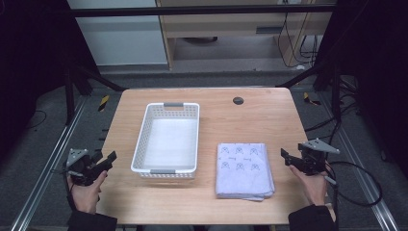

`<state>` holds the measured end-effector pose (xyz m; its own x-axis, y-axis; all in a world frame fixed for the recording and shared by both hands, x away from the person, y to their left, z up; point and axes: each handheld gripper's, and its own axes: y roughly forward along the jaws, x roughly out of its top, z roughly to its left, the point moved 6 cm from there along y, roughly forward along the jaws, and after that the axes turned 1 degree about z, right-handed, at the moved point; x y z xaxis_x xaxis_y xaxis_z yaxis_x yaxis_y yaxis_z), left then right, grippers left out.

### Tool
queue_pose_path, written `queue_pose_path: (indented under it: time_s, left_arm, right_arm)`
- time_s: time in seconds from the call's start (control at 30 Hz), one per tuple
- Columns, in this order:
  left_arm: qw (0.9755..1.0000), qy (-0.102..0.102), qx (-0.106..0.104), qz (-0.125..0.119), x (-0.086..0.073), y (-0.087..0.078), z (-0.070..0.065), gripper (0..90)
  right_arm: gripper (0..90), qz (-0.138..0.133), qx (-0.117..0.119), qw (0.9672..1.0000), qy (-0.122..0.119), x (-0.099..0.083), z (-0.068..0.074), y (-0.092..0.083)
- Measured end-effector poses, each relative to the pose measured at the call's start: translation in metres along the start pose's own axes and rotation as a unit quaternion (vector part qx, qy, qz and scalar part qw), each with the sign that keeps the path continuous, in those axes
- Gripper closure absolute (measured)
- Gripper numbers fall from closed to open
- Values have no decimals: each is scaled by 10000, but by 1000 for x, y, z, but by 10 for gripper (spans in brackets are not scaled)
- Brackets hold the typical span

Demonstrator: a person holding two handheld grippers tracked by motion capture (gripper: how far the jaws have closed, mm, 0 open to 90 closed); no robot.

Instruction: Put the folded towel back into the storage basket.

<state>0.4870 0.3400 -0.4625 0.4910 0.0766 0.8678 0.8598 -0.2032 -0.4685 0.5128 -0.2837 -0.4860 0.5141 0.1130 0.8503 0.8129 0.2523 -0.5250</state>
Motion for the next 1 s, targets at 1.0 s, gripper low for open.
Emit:
queue_pose_path:
  time_s: [1.0]
  left_arm:
    - [9953,755,-613,-31,35,-6,-86,358]
  right_arm:
    - [289,-380,433,9983,60,45,24,-24]
